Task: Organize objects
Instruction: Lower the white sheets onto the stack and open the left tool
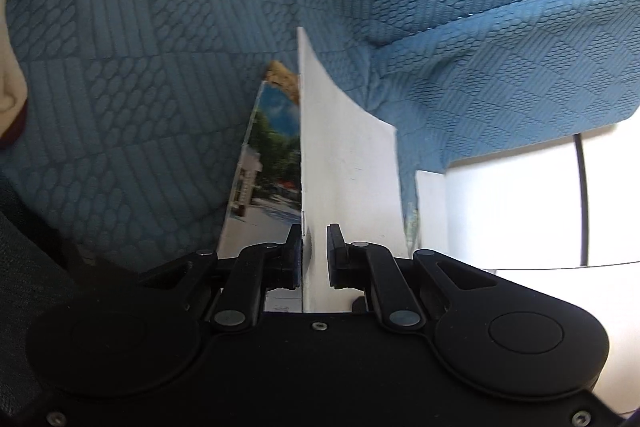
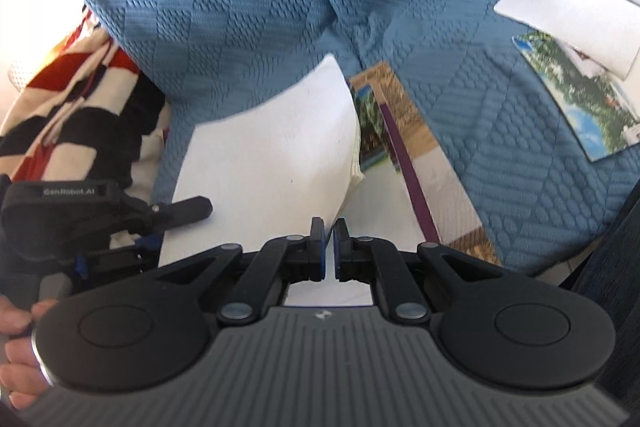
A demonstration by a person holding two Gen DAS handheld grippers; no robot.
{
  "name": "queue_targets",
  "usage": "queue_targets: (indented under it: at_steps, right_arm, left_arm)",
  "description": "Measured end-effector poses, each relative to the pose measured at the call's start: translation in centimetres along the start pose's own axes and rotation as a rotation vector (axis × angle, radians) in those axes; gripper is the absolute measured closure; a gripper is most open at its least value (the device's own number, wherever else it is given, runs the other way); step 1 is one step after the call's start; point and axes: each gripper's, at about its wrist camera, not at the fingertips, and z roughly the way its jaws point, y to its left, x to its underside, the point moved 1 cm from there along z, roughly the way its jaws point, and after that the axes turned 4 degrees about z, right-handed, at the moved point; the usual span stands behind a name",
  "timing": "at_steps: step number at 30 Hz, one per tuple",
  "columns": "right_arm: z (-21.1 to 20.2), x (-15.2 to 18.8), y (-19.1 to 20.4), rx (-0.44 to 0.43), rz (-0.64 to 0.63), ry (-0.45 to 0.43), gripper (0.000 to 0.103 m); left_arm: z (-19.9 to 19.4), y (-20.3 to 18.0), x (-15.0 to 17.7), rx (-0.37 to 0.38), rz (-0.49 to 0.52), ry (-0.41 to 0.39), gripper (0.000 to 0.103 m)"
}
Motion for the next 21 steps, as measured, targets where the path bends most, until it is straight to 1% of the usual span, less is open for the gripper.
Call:
queue_targets:
  at_steps: [4,5,7,9,10,11,12,14,15,17,19,21]
  right_arm:
    - [0.4,0.6,0.4,-0.002,-0.04,0.018,0.094]
    - [0.5,0.7,0.4,-0.002,-0.051,0.029,0.093]
    - [0.6,0.8,0.4,-0.006,-0.057,0.063,0.092]
    - [0.6,0.9,0.3,-0.013,-0.061,0.085,0.09]
    - [0.6,0.9,0.3,-0.01,-0.062,0.097,0.085]
    - [0.6,0.9,0.2,-0.005,-0.062,0.11,0.077]
    - [0.4,0.9,0.0,0.0,-0.059,0.123,0.072]
    - [0.1,0.9,-0.2,0.0,-0.057,0.14,0.056]
    - [-0.2,1.0,-0.3,-0.007,-0.064,0.146,0.053]
    - [-0.9,1.1,-0.3,-0.016,-0.092,0.159,0.052]
    - [-1.4,1.1,-0.4,-0.014,-0.112,0.155,0.048]
    - [-1.8,1.0,-0.4,0.002,-0.128,0.134,0.047]
  left_arm:
    - [0.1,-0.2,0.0,-0.047,0.022,-0.015,0.092]
    - [0.1,-0.1,0.0,-0.051,0.022,-0.015,0.09]
    - [0.0,-0.2,0.0,-0.058,0.03,-0.012,0.084]
    - [0.0,-0.3,0.1,-0.074,0.044,-0.009,0.074]
    - [-0.1,-0.4,0.1,-0.083,0.054,-0.01,0.072]
    - [-0.2,-0.4,0.2,-0.092,0.06,-0.01,0.065]
    - [-0.3,-0.5,0.4,-0.102,0.062,-0.012,0.058]
    - [-0.7,-0.5,0.8,-0.128,0.067,-0.023,0.05]
    - [-0.9,-0.6,0.9,-0.148,0.071,-0.026,0.046]
    - [-1.3,-0.8,1.3,-0.155,0.085,-0.034,0.044]
    - [-1.5,-0.9,1.6,-0.162,0.1,-0.042,0.043]
    - [-1.5,-1.1,1.7,-0.185,0.123,-0.055,0.043]
